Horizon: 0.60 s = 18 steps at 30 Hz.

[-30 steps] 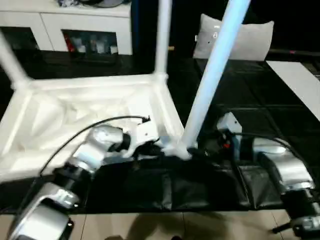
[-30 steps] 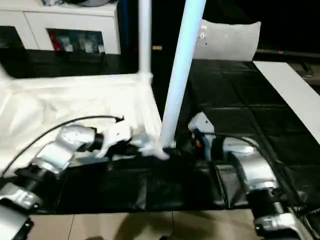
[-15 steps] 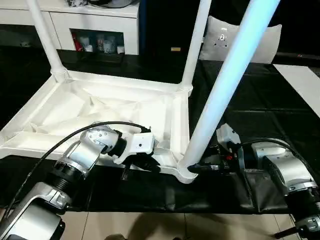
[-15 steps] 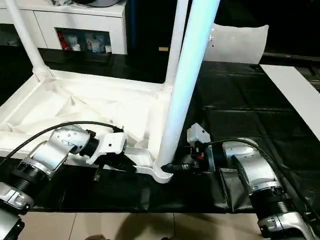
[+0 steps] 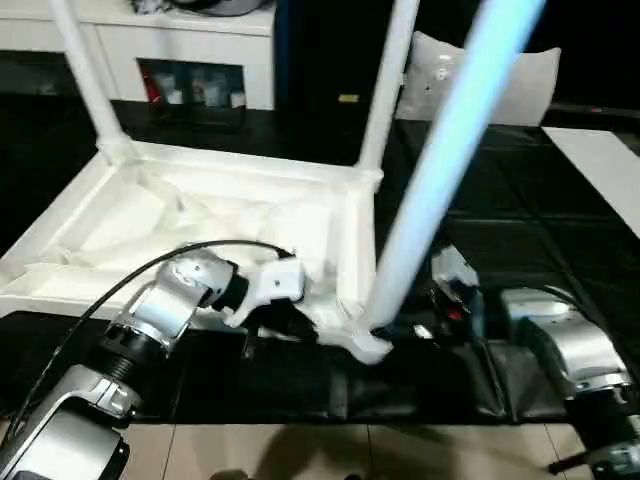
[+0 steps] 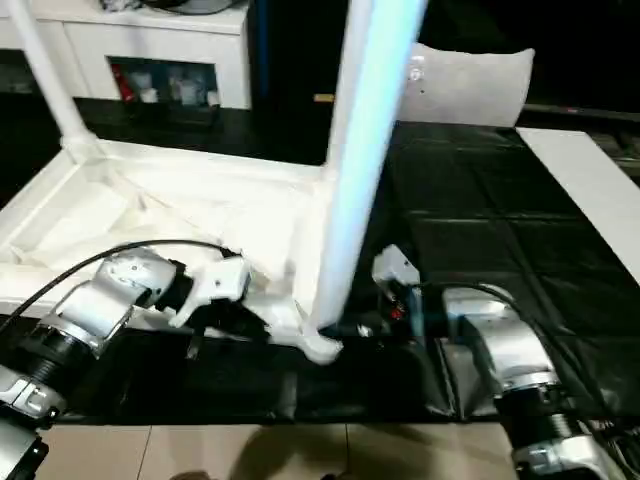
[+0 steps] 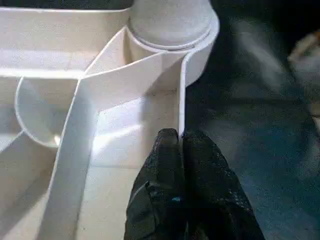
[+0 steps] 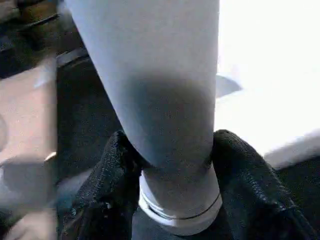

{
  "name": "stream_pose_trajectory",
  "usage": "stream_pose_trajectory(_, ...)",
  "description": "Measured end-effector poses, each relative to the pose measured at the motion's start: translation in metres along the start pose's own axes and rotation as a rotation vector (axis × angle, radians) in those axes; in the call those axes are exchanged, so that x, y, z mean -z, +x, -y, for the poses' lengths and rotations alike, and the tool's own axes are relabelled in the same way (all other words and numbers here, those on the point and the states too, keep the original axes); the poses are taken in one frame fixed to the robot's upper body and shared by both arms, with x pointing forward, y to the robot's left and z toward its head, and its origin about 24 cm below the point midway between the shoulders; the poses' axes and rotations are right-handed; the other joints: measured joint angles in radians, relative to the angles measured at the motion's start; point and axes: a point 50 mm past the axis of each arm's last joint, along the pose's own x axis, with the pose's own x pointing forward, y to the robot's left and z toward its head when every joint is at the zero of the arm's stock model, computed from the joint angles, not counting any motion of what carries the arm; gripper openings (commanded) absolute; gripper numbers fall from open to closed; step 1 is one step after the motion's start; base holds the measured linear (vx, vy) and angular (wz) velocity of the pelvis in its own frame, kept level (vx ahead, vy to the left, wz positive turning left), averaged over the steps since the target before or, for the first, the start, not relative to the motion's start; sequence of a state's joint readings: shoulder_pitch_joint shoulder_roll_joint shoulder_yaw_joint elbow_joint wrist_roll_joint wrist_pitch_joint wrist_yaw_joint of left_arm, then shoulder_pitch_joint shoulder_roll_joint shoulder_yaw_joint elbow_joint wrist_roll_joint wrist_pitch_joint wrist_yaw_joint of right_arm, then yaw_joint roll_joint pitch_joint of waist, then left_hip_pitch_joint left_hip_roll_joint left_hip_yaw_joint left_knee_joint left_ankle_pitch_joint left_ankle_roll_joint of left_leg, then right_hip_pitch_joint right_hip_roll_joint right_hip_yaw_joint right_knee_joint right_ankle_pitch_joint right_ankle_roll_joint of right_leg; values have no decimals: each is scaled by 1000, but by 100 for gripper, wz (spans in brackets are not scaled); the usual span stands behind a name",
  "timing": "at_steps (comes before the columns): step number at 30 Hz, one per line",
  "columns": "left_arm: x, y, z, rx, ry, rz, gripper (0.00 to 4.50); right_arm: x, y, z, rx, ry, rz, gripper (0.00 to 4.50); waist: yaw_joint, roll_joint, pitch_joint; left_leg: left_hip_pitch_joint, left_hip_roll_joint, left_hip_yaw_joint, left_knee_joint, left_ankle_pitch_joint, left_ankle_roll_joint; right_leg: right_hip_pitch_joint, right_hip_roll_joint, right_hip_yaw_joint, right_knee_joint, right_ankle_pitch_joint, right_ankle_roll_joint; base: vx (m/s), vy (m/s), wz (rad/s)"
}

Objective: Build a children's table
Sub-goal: Rotate leg to tighten

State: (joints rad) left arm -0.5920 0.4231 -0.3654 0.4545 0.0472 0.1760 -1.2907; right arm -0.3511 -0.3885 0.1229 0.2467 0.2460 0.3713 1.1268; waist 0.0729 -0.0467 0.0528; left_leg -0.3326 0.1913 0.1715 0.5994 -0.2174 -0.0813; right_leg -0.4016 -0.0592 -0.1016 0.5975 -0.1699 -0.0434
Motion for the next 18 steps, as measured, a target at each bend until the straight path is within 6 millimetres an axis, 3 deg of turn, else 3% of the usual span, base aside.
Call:
stream_pose_trajectory(5, -4, 16, -10, -188, -107, 40, 0, -7, 20, 15, 306, 72, 53, 190, -48, 0, 0, -1, 0, 1, 2, 1, 0, 0, 0, 0, -3, 0, 0, 0, 0, 0)
stream_pose_trajectory(7, -8, 23, -15, -268, -143, 51, 0, -13, 33, 21, 423, 98, 71, 190, -59, 0, 0, -1, 0, 1, 2, 1, -1, -2, 0, 0, -2, 1, 0, 0, 0, 0)
stream_pose_trajectory(10, -12, 29, -19, -330, -169, 55, 0, -18, 42, 26, 526, 119, 82, 190, -60, 0, 0, -1, 0, 0, -2, 1, -1, -2, 0, 0, -1, 1, 0, 0, 0, 0)
stream_pose_trajectory(12, -17, 34, -20, -363, -178, 57, 0, -20, 44, 28, 570, 135, 101, 244, -52, 0, 0, -1, 0, 0, -4, 0, 0, -2, 0, 0, -1, 1, 0, 0, 0, 0)
stream_pose_trajectory(18, -24, 40, -19, -351, -151, 67, 0, -19, 37, 29, 561, 139, 130, 303, -35, 3, 0, -4, 0, 1, -5, -1, 9, -3, 0, 0, -2, 1, -5, 0, 0, 0)
